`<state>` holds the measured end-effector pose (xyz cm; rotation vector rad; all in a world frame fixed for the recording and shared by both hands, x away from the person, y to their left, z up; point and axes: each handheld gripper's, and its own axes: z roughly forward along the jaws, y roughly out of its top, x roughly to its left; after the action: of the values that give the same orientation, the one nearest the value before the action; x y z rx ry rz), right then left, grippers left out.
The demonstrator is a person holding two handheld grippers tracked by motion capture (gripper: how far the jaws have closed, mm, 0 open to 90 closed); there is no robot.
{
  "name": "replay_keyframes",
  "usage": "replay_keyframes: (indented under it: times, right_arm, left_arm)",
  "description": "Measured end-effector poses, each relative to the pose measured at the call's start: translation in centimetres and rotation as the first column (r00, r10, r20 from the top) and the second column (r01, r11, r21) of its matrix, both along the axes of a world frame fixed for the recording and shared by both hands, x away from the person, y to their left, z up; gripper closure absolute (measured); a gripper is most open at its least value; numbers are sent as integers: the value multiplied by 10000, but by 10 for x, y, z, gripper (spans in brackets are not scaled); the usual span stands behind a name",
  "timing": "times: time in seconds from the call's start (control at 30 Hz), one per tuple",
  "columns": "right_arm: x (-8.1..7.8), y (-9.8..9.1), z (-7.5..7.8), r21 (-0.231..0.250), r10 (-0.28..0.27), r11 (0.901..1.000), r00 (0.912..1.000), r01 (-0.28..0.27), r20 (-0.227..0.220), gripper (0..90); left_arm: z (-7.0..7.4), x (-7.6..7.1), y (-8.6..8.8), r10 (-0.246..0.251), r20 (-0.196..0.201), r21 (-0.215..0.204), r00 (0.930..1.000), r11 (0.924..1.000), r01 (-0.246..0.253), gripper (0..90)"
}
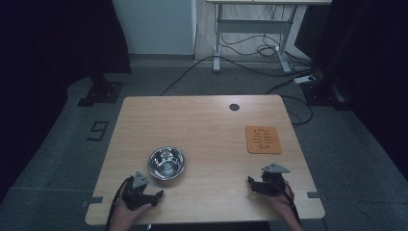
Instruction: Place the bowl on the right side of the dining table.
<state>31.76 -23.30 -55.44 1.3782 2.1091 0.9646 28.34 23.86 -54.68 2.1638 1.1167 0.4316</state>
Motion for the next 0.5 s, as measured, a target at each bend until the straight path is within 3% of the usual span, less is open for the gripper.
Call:
replay_keyframes:
  times: [0.5]
  right_arm:
    - [1, 0, 0, 16, -98, 10000, 10000, 98, 19, 243]
  left_arm:
    - [0, 1, 0, -18, -5, 10, 10000, 10000, 18, 123]
